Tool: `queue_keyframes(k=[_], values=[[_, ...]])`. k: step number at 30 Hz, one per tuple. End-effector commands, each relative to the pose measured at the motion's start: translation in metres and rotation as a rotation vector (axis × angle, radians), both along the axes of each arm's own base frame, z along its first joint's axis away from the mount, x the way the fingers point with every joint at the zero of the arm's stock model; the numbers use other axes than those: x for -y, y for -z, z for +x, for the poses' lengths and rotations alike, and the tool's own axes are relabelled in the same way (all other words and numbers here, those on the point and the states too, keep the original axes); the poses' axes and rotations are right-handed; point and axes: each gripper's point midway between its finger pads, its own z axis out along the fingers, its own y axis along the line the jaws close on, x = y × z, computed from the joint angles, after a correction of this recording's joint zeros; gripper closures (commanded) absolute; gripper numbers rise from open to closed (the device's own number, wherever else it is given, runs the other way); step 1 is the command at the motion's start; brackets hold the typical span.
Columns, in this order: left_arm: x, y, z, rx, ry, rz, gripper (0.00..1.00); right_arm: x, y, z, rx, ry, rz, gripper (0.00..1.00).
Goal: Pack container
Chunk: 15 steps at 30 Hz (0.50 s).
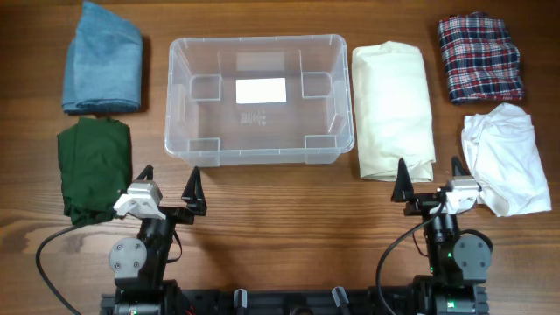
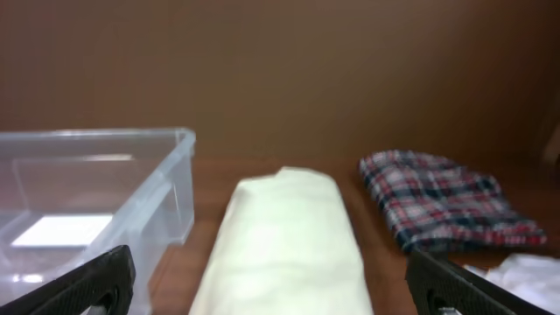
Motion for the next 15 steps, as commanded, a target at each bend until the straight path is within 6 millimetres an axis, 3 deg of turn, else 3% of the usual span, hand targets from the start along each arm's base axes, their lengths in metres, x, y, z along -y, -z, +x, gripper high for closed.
queue_keyframes(k=[1, 5, 10, 15], values=[[-0.003, 0.003, 0.0, -0.004, -0.016, -0.004, 0.0, 0.001, -0.007, 0.0, 0.029, 0.003, -0.021, 0.0], [-0.003, 0.003, 0.0, -0.004, -0.016, -0.004, 0.0, -0.009, -0.039, -0.006, 0.12, -0.055, -0.016, 0.0], [-0.003, 0.003, 0.0, -0.004, -0.016, -0.004, 0.0, -0.017, -0.076, -0.009, 0.104, -0.101, -0.009, 0.0], [-0.003, 0.003, 0.0, -0.004, -0.016, -0.004, 0.0, -0.015, -0.113, 0.015, -0.056, -0.099, 0.002, 0.0]])
